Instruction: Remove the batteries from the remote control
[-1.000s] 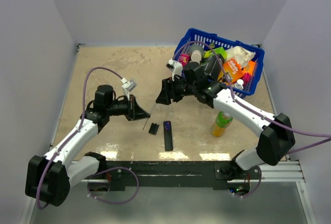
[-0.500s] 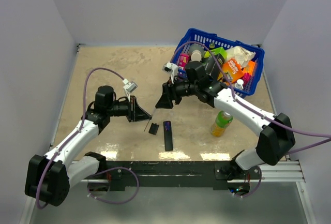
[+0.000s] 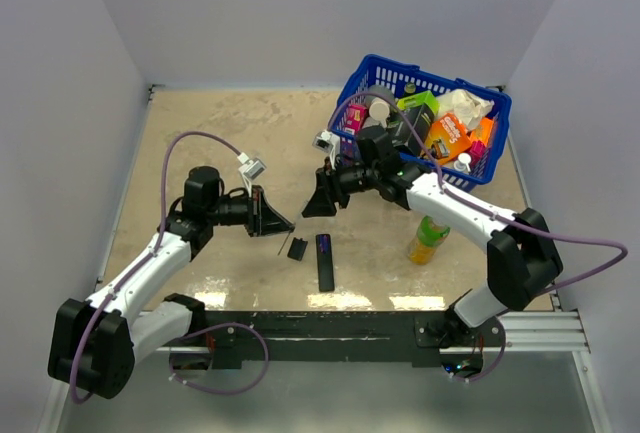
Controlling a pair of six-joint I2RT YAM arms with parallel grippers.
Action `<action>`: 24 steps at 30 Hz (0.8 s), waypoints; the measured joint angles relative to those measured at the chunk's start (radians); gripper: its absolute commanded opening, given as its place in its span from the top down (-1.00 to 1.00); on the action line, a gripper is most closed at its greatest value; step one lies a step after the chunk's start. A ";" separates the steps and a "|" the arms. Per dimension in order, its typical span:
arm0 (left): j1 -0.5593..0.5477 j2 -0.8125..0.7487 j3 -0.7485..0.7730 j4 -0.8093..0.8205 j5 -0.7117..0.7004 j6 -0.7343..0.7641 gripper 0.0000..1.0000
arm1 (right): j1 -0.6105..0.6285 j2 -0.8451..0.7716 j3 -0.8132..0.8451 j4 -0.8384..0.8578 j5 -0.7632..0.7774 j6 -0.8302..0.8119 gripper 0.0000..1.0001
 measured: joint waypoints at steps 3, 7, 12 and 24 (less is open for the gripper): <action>0.000 0.000 -0.001 0.003 0.003 0.000 1.00 | 0.000 0.000 -0.007 0.024 -0.028 0.004 -0.08; 0.000 0.000 -0.001 0.008 0.007 0.000 1.00 | -0.001 0.000 -0.010 0.055 -0.054 0.012 -0.03; 0.000 0.000 -0.002 0.009 0.010 0.000 1.00 | -0.001 0.000 -0.011 0.075 -0.069 0.019 0.12; 0.000 0.002 -0.004 0.010 0.004 0.000 0.79 | 0.000 -0.019 -0.025 0.101 -0.089 0.050 1.00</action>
